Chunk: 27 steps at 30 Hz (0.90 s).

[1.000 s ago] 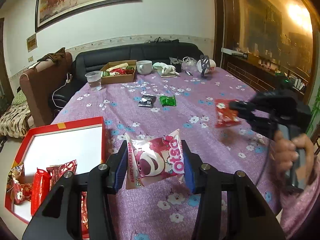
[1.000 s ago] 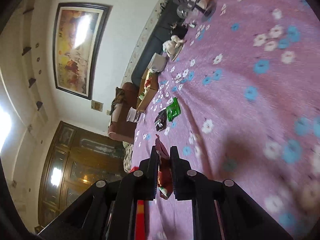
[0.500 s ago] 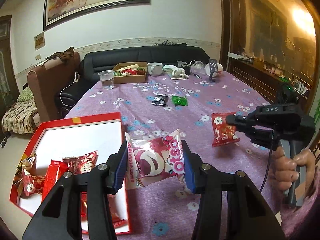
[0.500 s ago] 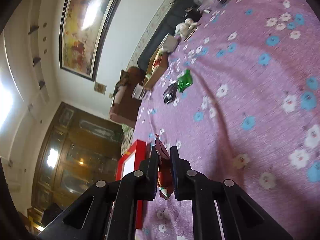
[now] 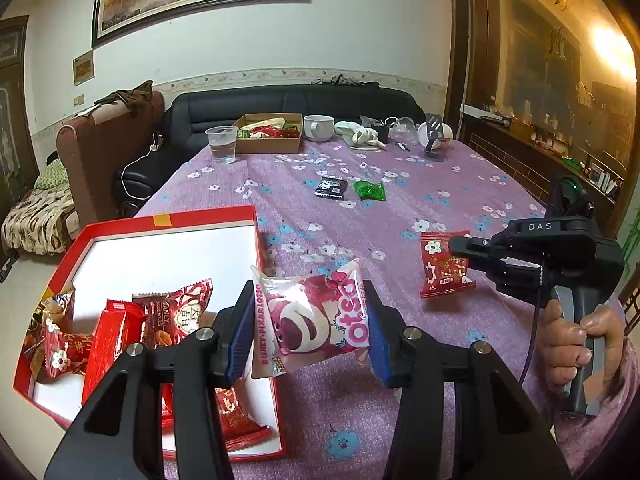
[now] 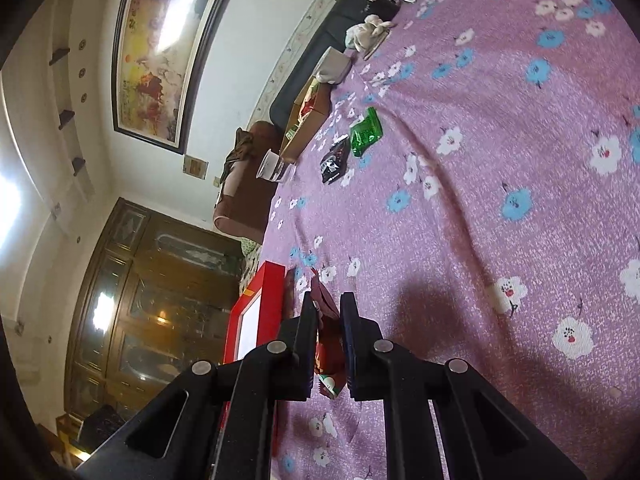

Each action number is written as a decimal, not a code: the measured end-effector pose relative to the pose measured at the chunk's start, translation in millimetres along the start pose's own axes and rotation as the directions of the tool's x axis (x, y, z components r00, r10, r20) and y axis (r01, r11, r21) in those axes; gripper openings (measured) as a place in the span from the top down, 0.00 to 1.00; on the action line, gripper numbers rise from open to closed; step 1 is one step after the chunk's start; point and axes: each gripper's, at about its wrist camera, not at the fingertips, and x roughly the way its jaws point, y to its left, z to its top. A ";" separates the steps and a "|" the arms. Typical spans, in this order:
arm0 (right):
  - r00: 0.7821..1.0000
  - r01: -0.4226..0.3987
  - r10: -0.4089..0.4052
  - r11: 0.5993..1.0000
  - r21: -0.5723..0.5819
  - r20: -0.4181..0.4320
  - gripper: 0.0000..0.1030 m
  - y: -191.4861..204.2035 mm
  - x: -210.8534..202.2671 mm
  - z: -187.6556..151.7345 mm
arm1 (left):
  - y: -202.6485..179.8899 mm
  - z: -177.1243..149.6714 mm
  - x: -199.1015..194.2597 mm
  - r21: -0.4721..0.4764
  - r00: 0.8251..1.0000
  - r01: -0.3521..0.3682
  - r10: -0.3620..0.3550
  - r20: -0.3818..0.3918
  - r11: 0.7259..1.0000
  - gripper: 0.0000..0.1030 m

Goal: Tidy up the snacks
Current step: 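Lift both held packets and carry them toward the red box, then lower both packets into the red-rimmed tray and open both grippers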

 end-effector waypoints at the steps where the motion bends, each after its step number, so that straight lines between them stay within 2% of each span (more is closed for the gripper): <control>1: 1.000 0.000 0.000 1.000 0.002 0.000 0.89 0.3 0.6 -0.4 | 0.7 -0.3 -0.1 -0.001 1.000 0.000 0.000 -0.001 1.000 0.54; 14: 1.000 -0.013 0.013 1.000 -0.027 -0.008 0.89 17.4 -1.8 -9.4 | 8.9 -3.1 -0.9 -0.020 1.000 0.013 -0.014 -0.010 1.000 0.54; 27: 0.998 -0.034 0.032 0.998 -0.053 -0.046 0.89 42.8 13.5 -21.4 | 25.7 -8.4 -3.6 -0.054 1.000 0.008 -0.008 -0.009 0.998 0.54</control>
